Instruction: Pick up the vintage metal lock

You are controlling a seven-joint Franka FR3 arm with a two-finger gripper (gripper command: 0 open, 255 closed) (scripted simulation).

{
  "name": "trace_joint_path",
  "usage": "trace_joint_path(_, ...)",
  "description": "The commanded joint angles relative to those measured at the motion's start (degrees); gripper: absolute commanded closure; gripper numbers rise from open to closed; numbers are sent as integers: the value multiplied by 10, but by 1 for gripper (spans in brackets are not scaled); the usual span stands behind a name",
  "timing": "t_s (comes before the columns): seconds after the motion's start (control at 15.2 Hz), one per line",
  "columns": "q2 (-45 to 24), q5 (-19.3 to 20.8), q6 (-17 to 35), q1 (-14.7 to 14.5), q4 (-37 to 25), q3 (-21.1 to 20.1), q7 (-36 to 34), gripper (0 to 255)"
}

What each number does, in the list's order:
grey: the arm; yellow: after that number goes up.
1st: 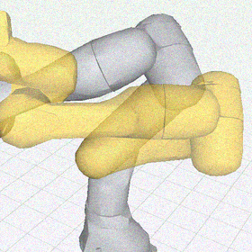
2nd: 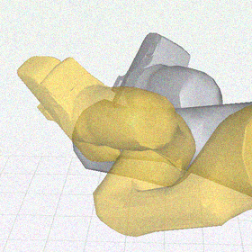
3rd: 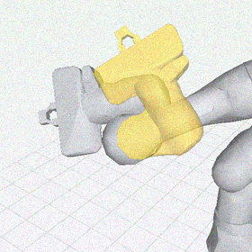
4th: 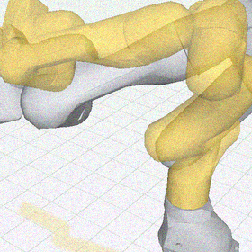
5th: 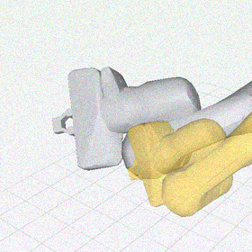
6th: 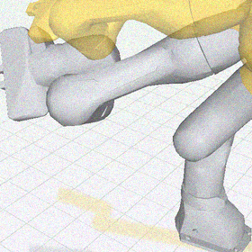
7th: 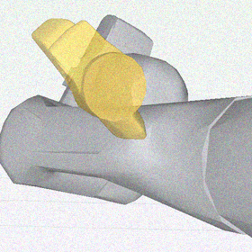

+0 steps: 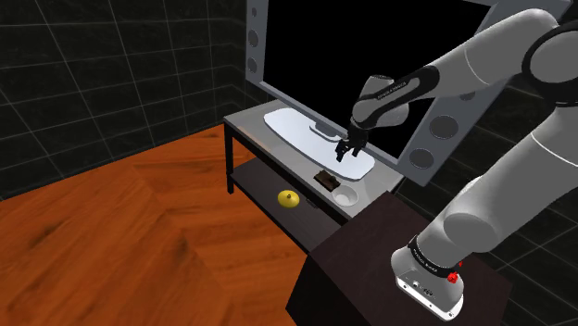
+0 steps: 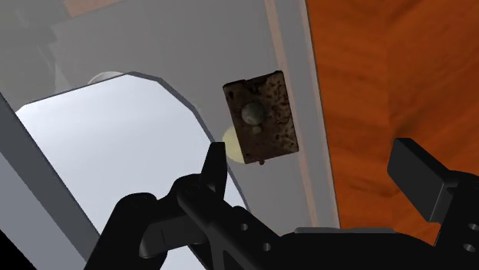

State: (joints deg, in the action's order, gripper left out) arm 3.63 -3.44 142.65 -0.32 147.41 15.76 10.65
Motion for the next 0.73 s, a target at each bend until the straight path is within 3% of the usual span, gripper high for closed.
trace_joint_path(0.0, -56, -34, 38, -3, -14, 3, 30, 0)
trace_joint_path(0.46, -235, -160, 118, 33, -97, -37, 142, 0)
trace_joint_path(0.66, -274, -180, 135, 49, -118, -54, 161, 0)
